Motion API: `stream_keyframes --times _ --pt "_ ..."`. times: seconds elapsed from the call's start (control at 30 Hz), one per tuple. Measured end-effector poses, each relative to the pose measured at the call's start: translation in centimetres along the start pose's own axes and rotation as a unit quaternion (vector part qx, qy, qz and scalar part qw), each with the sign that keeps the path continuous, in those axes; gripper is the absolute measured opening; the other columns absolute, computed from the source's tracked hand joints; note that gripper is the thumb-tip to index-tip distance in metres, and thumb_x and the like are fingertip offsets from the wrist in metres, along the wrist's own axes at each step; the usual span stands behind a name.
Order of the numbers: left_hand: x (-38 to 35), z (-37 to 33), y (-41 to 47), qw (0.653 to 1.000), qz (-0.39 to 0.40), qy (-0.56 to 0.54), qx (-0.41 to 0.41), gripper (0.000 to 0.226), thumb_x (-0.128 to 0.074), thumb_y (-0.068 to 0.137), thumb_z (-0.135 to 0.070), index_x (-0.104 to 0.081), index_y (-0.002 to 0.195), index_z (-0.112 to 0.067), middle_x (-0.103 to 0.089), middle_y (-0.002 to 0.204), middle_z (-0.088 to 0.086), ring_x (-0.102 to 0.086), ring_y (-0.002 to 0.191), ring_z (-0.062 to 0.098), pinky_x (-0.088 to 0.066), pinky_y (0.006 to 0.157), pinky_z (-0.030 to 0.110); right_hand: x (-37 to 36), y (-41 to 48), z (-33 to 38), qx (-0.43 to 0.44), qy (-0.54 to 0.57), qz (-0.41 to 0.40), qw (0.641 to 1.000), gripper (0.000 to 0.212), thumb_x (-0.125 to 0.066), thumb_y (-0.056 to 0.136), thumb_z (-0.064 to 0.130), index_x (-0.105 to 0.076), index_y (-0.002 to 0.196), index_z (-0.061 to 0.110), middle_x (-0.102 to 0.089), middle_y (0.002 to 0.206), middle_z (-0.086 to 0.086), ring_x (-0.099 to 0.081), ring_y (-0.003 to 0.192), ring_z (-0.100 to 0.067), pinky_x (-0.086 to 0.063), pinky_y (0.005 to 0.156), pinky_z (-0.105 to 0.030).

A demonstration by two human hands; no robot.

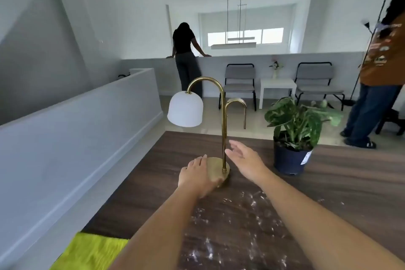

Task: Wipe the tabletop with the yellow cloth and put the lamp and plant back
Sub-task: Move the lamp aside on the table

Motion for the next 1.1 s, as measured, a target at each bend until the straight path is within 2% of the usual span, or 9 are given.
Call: stream_keyframes --times 0.13,0.23,0.33,0.47,0.67,0.9,1.0,1.1 --pt "-2.1 0.8 3.4 0.998 0.052 0.015 -0.020 0.108 -0.051 0.073 -0.074 -0.007 0.152 -0.016 -0.015 0.160 0.000 -0.017 0.147 0.022 -0.026 0.115 0.046 -0.2 2.6 0.6 -0.001 0.065 -0.054 0.996 0.050 -0.055 0.093 0.031 -0.043 0.140 0.019 -0.054 0.137 0.000 -0.050 0.125 -0.013 -0.035 0.098 -0.021" --pt "-3.5 0.6 5.3 0.996 0.073 0.021 -0.045 0.118 -0.057 0.064 -0.077 -0.009 0.152 -0.015 -0.012 0.161 -0.001 -0.013 0.148 0.019 -0.022 0.118 0.045 -0.8 3.9 0.3 0.000 0.022 -0.076 0.997 0.040 -0.056 0.092 0.028 -0.052 0.132 0.021 -0.067 0.117 -0.002 -0.061 0.108 -0.011 -0.045 0.094 -0.024" --pt "-4.3 0.5 6.3 0.995 0.075 0.020 -0.061 0.122 -0.063 0.060 -0.075 -0.008 0.152 -0.016 -0.010 0.161 0.000 -0.009 0.149 0.020 -0.019 0.119 0.045 -1.1 4.5 0.3 0.017 0.034 -0.096 0.995 0.024 -0.057 0.092 0.019 -0.057 0.116 0.024 -0.072 0.094 0.000 -0.068 0.088 -0.009 -0.053 0.088 -0.025" --pt "-4.6 0.5 6.9 0.996 0.061 -0.002 -0.057 0.120 -0.065 0.060 -0.071 -0.012 0.151 -0.015 -0.019 0.159 0.003 -0.017 0.146 0.024 -0.023 0.118 0.043 -1.3 5.0 0.4 0.034 0.033 -0.111 0.993 0.010 -0.051 0.094 0.013 -0.054 0.093 0.022 -0.068 0.080 -0.001 -0.066 0.074 -0.011 -0.048 0.071 -0.015" --pt "-3.8 0.6 7.3 0.997 0.039 0.004 -0.066 0.118 -0.065 0.058 -0.068 -0.014 0.150 -0.014 -0.023 0.157 0.004 -0.021 0.143 0.027 -0.025 0.115 0.043 -1.2 5.3 1.1 0.036 0.014 -0.117 0.992 0.007 -0.050 0.095 0.015 -0.053 0.092 0.020 -0.068 0.078 -0.003 -0.067 0.075 -0.015 -0.053 0.072 -0.022" --pt "-0.2 2.6 10.6 0.998 0.003 0.004 -0.067 0.116 -0.064 0.059 -0.066 -0.017 0.150 -0.012 -0.023 0.157 0.006 -0.021 0.143 0.027 -0.024 0.114 0.044 -1.5 9.7 4.0 0.050 0.061 -0.098 0.992 0.018 -0.047 0.096 0.011 -0.049 0.085 0.025 -0.065 0.082 -0.008 -0.067 0.079 -0.023 -0.059 0.079 -0.037" --pt "0.9 4.0 12.9 0.998 -0.005 0.014 -0.062 0.114 -0.063 0.061 -0.066 -0.017 0.150 -0.011 -0.024 0.157 0.006 -0.022 0.143 0.028 -0.026 0.114 0.045 -2.0 12.5 5.5 0.082 0.025 -0.095 0.992 0.008 -0.047 0.096 0.012 -0.049 0.091 0.017 -0.066 0.080 -0.009 -0.068 0.076 -0.023 -0.058 0.072 -0.031" --pt "1.2 5.8 15.0 0.998 0.000 0.019 -0.052 0.112 -0.063 0.062 -0.065 -0.020 0.149 -0.010 -0.027 0.155 0.006 -0.025 0.141 0.029 -0.028 0.112 0.044 -3.2 15.2 6.4 0.099 0.010 -0.094 0.991 0.005 -0.047 0.096 0.012 -0.048 0.092 0.015 -0.066 0.079 -0.009 -0.065 0.072 -0.018 -0.050 0.057 -0.015"
Point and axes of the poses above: each hand's wrist, its own y-axis towards the middle knuckle, its own x-axis out of the back of the hand, z = x × y, the point moved 9 cm from there along y, towards the middle knuckle
